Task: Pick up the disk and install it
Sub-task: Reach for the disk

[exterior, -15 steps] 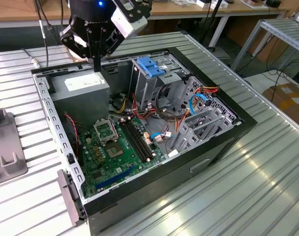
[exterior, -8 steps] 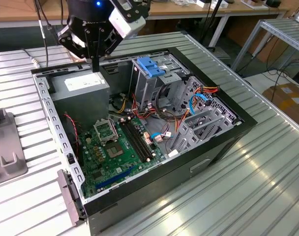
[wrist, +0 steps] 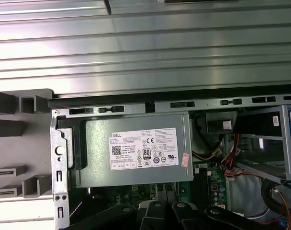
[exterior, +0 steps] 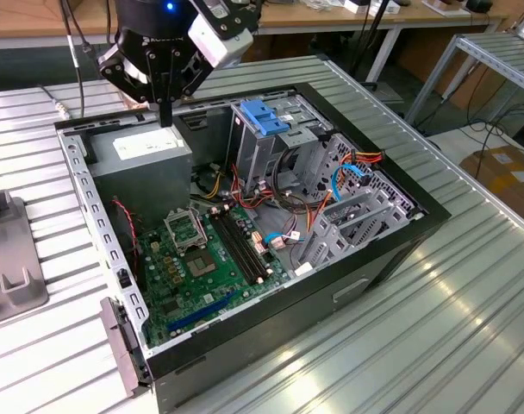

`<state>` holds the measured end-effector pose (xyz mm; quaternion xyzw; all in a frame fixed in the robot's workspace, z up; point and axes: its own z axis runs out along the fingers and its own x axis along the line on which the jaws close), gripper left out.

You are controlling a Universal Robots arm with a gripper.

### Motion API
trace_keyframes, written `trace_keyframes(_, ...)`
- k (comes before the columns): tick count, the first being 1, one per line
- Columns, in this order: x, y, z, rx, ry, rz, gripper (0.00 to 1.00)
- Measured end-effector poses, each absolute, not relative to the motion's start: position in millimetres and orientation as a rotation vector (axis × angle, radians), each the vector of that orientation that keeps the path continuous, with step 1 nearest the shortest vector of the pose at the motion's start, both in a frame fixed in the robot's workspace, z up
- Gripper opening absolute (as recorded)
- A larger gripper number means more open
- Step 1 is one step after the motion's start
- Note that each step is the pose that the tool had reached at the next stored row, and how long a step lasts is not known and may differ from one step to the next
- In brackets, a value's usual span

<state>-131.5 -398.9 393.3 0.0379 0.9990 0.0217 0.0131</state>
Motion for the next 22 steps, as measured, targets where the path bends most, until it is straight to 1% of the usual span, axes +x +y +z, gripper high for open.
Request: trace_keyframes(22,-138.8,-398.9,393.3,0.118,3.113,0.068,0.1)
